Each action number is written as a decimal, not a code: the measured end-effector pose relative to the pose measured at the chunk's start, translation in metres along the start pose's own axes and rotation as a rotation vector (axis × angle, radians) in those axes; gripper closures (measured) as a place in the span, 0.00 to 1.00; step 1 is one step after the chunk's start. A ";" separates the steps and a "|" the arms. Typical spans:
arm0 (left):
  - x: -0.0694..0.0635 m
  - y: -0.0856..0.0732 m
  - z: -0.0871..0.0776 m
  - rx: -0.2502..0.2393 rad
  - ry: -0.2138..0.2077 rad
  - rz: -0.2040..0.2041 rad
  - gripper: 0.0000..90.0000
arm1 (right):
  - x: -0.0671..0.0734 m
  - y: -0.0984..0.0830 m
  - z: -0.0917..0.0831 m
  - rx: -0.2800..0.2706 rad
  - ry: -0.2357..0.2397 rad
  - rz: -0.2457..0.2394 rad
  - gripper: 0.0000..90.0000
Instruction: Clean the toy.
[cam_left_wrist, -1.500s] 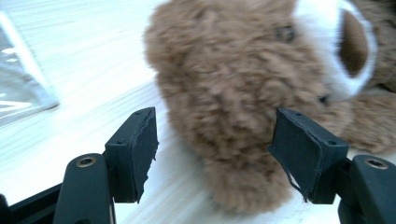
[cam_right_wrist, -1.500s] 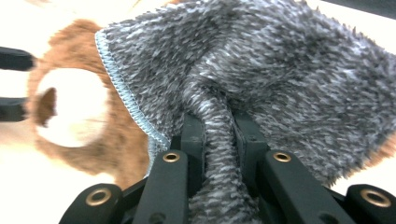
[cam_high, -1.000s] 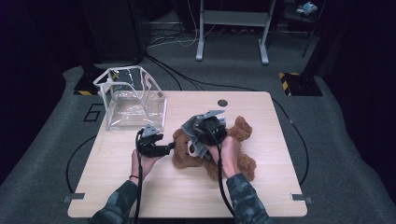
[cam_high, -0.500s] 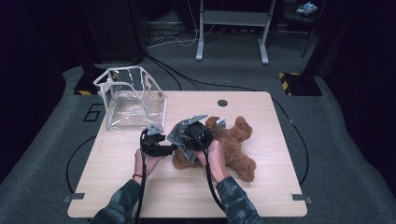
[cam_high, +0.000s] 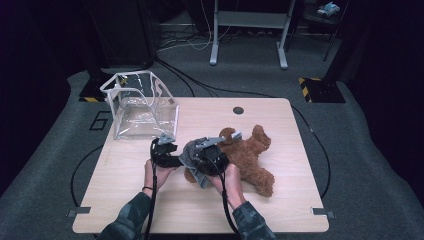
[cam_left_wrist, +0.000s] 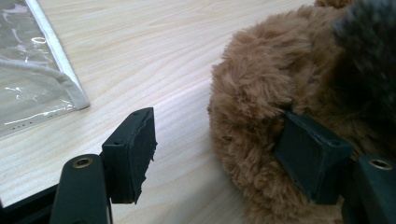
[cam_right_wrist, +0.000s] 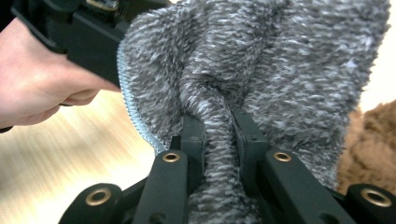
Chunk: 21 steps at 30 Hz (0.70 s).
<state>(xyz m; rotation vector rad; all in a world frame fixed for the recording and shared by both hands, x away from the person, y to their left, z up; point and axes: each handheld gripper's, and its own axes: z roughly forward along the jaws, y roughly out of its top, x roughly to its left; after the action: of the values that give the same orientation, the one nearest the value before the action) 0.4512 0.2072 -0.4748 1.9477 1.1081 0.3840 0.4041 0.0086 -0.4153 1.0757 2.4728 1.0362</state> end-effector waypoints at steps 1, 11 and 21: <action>0.000 0.000 0.000 0.002 -0.001 -0.004 0.33 | 0.001 -0.002 0.000 -0.008 0.006 0.003 0.86; 0.002 0.000 0.002 0.005 -0.002 -0.020 0.33 | 0.009 -0.026 0.019 0.040 0.060 0.021 0.87; 0.004 0.000 0.004 0.004 -0.001 -0.031 0.33 | 0.004 -0.056 0.049 0.154 0.119 0.084 0.87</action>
<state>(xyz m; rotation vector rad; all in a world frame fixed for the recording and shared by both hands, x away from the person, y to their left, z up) 0.4555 0.2085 -0.4775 1.9321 1.1375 0.3643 0.3946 0.0096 -0.4892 1.2049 2.6601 0.9731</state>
